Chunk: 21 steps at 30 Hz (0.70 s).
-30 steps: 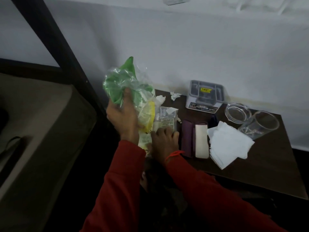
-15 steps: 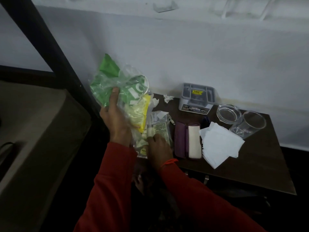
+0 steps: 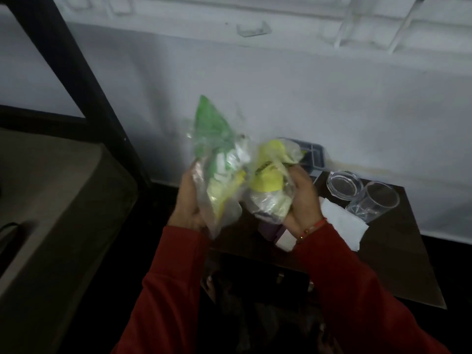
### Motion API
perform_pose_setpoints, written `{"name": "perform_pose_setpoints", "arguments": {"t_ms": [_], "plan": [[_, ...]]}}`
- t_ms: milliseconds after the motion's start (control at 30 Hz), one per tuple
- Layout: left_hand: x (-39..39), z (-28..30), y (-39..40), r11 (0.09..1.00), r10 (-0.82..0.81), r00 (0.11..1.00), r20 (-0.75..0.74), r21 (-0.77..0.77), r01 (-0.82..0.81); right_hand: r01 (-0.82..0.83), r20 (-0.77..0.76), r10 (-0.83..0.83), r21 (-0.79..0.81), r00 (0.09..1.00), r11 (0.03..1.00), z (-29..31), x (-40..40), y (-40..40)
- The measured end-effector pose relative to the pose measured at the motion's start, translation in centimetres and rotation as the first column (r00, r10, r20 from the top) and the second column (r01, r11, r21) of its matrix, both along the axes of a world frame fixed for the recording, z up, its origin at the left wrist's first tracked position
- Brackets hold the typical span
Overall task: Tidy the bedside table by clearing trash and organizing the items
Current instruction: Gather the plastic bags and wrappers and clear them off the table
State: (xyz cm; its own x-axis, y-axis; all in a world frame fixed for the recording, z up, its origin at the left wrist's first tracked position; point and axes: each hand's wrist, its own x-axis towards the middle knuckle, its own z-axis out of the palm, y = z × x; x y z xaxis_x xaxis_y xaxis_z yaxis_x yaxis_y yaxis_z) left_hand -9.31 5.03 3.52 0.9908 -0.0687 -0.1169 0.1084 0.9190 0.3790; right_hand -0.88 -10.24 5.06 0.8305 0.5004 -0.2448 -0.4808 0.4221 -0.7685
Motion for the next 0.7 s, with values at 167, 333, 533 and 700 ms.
{"name": "perform_pose_setpoints", "arguments": {"t_ms": [167,333,533,700], "plan": [[0.8,0.9,-2.1,0.999,0.000,0.991,-0.134,0.046,0.007,-0.018,0.260,0.168,-0.493,0.951,0.870,-1.2,0.7,3.1],[1.3,0.4,0.0,0.871,0.465,0.831,-0.305,0.324,-0.369,0.255,0.652,0.443,-0.696,0.615,0.671,-0.9,4.4,5.2],[0.4,-2.3,2.6,0.462,0.879,0.461,-0.121,0.455,-0.761,0.457,0.592,0.568,-0.805,0.572,0.378,-5.5,11.3,6.6],[0.2,-4.1,3.7,0.269,0.963,0.231,-0.137,0.468,-0.842,0.499,0.379,0.820,-0.856,0.429,0.134,-8.9,12.9,9.9]]}}
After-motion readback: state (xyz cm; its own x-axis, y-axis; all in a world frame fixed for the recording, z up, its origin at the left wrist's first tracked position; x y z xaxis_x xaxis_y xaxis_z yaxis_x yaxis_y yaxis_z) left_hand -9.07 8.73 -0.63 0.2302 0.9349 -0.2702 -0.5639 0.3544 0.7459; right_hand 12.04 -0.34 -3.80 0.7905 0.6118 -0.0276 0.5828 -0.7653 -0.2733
